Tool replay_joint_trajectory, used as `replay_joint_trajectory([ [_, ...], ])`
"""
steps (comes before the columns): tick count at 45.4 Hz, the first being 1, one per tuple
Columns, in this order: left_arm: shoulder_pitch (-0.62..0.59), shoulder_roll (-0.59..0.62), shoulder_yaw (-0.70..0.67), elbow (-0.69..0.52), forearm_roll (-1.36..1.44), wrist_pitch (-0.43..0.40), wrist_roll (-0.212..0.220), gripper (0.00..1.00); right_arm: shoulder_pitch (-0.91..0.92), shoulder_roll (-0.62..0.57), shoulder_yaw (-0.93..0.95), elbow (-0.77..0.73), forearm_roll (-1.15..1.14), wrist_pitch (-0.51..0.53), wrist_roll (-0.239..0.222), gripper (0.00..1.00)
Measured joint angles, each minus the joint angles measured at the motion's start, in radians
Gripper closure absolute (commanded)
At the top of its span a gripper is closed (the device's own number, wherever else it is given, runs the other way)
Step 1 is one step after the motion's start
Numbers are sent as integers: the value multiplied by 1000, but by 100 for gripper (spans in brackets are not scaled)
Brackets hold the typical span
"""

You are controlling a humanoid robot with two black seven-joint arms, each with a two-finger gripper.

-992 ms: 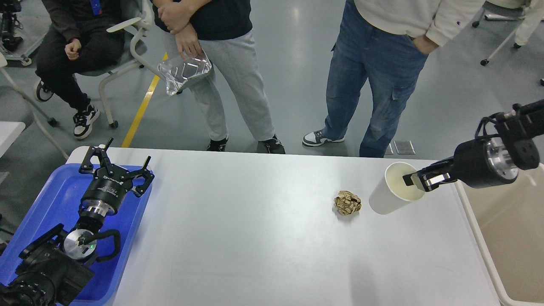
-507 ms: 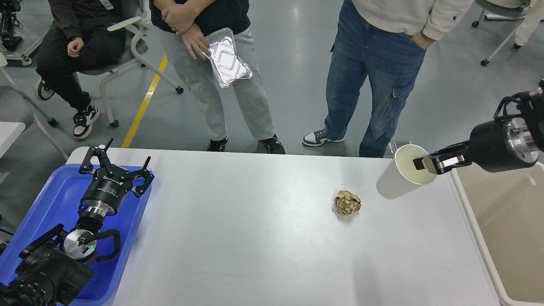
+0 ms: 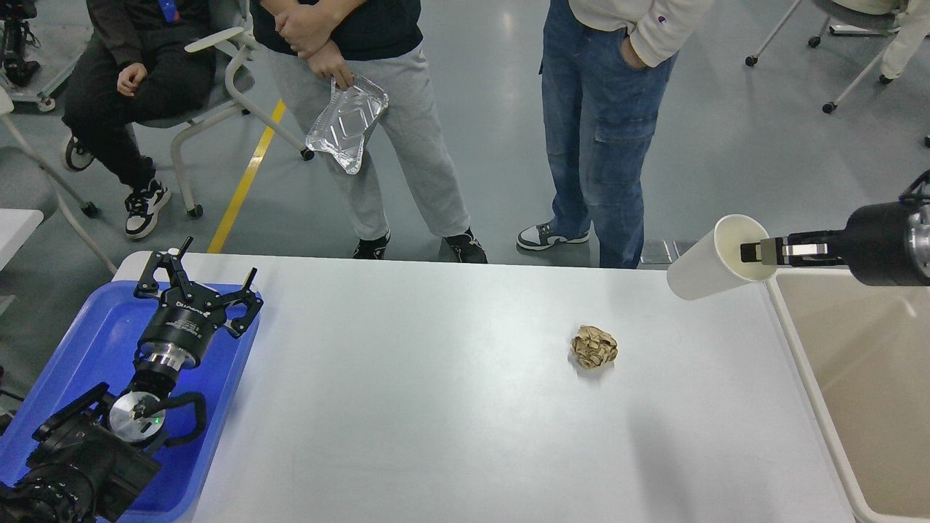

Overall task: Tidy desktop
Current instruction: 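Lift the cup with the right gripper and carry it over the beige bin, then lower the cup into the beige bin and open the right gripper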

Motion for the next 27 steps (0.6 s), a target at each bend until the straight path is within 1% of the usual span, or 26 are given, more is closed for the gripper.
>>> replay_joint_trajectory([
  [9,0,0,0,0,0,0,0,0,-96,-5,59,-106,129,-66,0,100],
  [27,0,0,0,0,0,0,0,0,-227,17,98,-304,443,-160,3,100],
])
